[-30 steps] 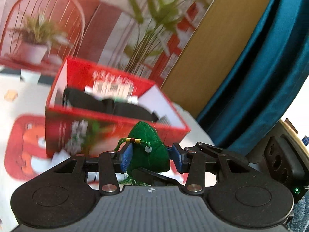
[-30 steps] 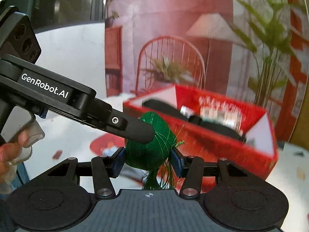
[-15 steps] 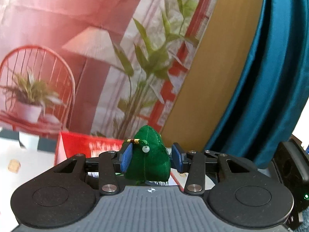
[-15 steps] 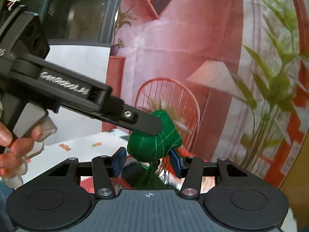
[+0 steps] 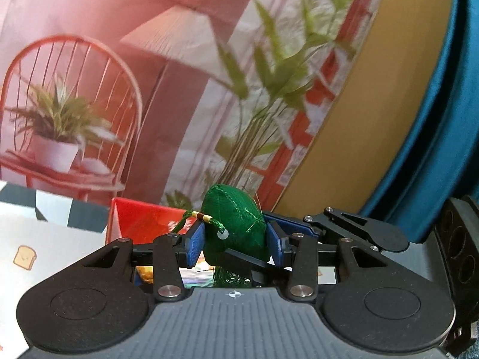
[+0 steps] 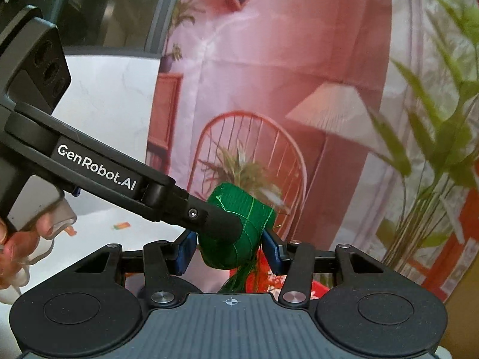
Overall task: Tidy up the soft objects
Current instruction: 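Lower the ornament into the box and open both grippers, then withdraw both tools to the knotted white cloth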
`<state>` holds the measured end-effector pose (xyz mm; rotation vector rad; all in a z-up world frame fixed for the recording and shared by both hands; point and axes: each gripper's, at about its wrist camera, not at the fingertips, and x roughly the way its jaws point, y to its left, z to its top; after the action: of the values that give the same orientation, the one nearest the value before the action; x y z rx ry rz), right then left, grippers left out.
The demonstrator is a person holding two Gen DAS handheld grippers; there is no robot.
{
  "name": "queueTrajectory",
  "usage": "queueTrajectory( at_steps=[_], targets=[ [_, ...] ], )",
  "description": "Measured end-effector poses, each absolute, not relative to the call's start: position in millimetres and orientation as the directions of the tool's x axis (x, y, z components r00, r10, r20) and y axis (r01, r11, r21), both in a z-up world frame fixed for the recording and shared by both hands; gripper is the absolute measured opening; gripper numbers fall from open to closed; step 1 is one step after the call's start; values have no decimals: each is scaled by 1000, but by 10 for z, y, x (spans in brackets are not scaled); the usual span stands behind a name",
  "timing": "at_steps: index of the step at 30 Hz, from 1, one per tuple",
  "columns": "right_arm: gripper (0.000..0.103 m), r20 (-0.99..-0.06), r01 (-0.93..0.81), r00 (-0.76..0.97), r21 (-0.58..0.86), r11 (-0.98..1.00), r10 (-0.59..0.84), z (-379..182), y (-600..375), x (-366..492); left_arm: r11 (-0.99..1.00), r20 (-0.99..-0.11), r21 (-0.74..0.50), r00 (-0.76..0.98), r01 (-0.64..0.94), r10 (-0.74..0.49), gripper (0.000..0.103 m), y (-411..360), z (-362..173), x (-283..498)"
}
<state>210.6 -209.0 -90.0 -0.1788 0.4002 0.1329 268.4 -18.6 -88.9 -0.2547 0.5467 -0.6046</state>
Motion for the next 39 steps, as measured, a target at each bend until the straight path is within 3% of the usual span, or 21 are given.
queueTrajectory(
  at_steps=[18,26,39],
  targets=[
    [47,-575,-151,817,-133,980,48,-1556,-2254,2863,855,-533,-333,669,396,-518,48,-126,-1305,3245],
    [47,-536,-117,843,-112,987,39,-1378,-2307,2591,872,-527,-298,695,389,-490,54,-8,-1235,2943],
    [48,-400,38,916,1,999,-34,-1346,-2392,1303,901,-525,-211,734,379,-431,59,190,-1433,1908]
  ],
)
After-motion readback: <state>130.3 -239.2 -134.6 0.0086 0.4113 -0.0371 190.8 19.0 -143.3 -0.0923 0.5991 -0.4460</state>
